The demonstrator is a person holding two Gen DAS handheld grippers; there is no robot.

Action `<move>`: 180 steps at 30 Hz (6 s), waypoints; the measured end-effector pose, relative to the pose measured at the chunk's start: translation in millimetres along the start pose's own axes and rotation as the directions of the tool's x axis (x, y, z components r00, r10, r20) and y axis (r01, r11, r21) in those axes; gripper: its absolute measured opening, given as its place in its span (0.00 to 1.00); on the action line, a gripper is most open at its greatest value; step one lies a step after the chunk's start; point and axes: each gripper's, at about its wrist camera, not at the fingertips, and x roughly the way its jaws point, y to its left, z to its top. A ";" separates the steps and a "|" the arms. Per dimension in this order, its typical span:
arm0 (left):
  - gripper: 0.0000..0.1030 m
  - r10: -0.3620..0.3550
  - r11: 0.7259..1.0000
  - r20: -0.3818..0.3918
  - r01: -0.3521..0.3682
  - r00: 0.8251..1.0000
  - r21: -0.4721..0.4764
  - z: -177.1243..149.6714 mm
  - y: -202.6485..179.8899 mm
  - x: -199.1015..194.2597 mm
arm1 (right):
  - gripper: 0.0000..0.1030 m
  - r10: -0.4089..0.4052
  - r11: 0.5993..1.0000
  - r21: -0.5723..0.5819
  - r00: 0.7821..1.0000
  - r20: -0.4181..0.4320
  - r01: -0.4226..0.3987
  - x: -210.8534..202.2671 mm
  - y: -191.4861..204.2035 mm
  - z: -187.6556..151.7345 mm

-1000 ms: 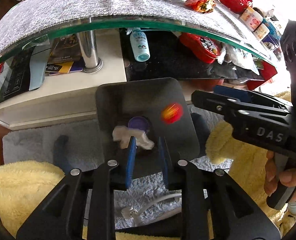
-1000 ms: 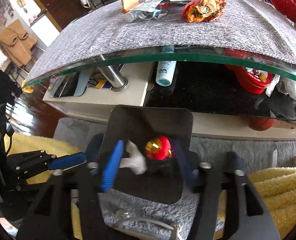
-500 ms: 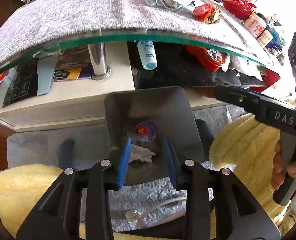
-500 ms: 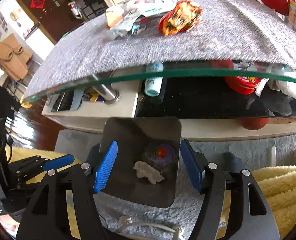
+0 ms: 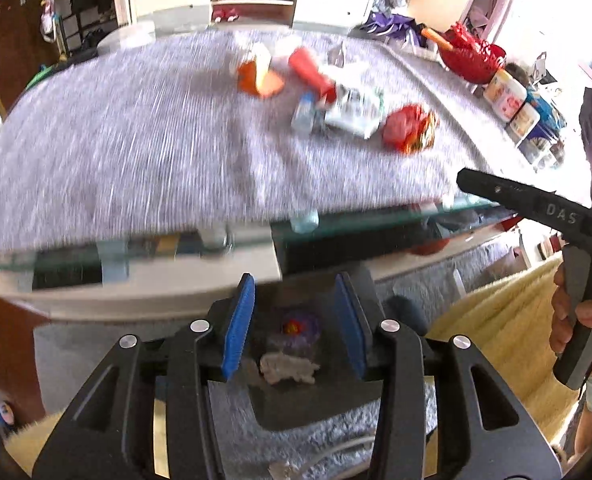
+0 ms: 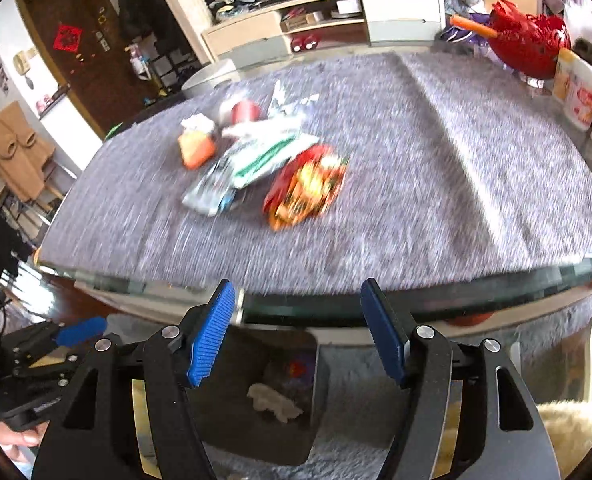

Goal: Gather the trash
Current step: 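Grasp the orange snack wrapper with the right gripper while the left gripper grasps the white medicine packet, then carry the packet and wrapper into the black bin and open both grippers, then grasp the blue-capped eye-drop bottle with the left gripper while the right gripper grasps the clear plastic piece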

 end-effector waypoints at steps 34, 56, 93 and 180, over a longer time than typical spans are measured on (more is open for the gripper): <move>0.46 -0.144 0.982 -0.031 0.146 0.989 0.121 112.0 -47.5 78.2 | 0.43 0.086 0.995 0.049 0.996 -0.036 -0.084 60.3 -18.1 61.0; 0.39 -0.105 0.981 -0.070 0.115 0.992 0.154 120.1 -59.7 102.2 | 0.43 0.027 0.996 0.088 1.000 -0.012 -0.025 37.3 -47.7 63.2; 0.23 -0.075 0.994 0.152 0.062 0.985 0.089 -2.9 -42.6 -65.9 | 0.43 0.082 0.994 -0.084 0.994 0.072 -0.075 -59.4 26.8 -24.1; 0.34 -0.050 0.999 -0.005 0.050 0.999 0.004 83.8 0.7 48.3 | 0.47 0.205 0.974 -0.078 0.976 -0.078 -0.211 73.2 32.9 74.9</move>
